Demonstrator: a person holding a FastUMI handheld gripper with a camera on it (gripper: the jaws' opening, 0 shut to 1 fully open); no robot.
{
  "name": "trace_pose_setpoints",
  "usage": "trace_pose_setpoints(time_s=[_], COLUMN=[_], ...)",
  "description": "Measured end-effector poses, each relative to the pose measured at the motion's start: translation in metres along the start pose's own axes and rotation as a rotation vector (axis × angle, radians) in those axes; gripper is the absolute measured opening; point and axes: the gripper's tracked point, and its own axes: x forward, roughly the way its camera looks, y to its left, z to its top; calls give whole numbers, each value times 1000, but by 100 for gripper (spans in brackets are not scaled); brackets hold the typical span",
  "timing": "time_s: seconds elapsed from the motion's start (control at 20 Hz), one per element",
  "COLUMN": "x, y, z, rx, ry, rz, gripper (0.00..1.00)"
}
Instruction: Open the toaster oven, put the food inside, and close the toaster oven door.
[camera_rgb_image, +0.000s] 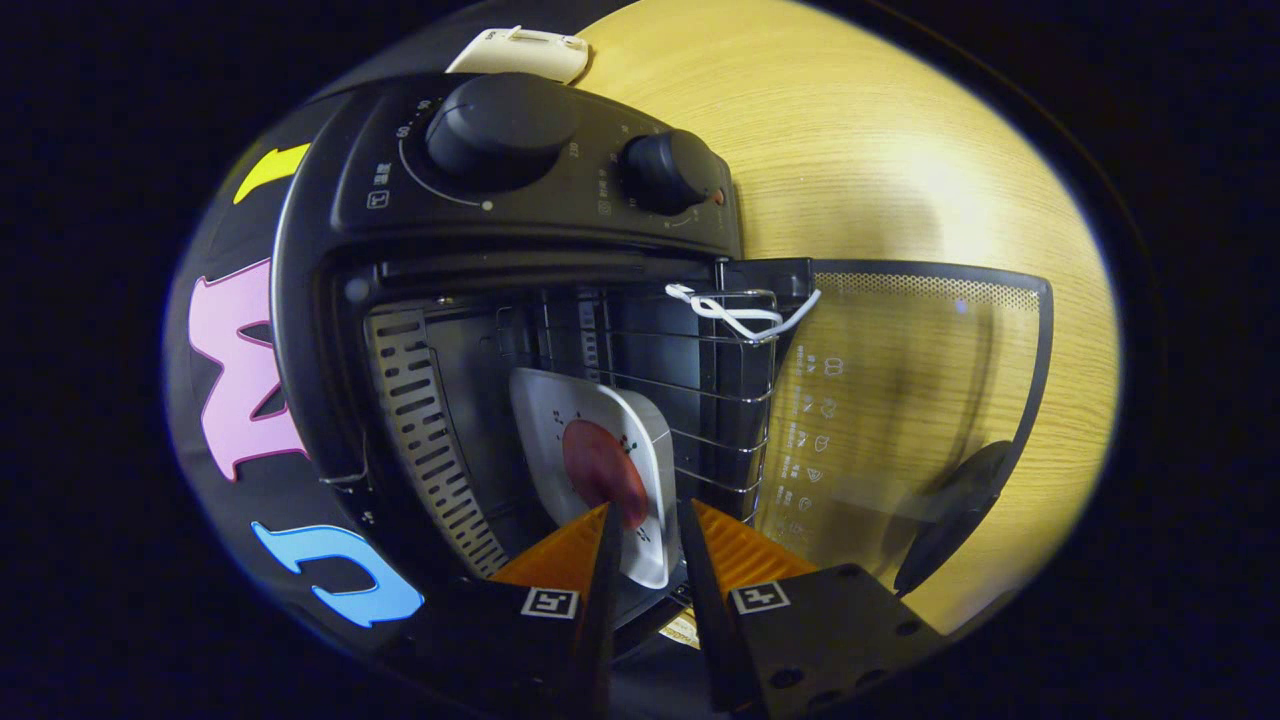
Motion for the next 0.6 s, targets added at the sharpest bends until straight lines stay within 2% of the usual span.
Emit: trace_pose_setpoints(time_s=[0.15, 0.3, 0.35, 0.4, 0.5, 0.55, 0.6], x=[-15, -47, -59, -71, -95, -103, -112], y=[-9, -10, -11, -16, -34, -44, -53], z=[-6, -20, -23, -27, -30, -34, -37], rx=[-64, -161, -209, -283, -465, -558, -643], ry=[33, 102, 115, 131, 162, 175, 191], rz=[-11, 34, 53, 65, 58, 55, 57], gripper=[41, 55, 55, 64, 92, 97, 96])
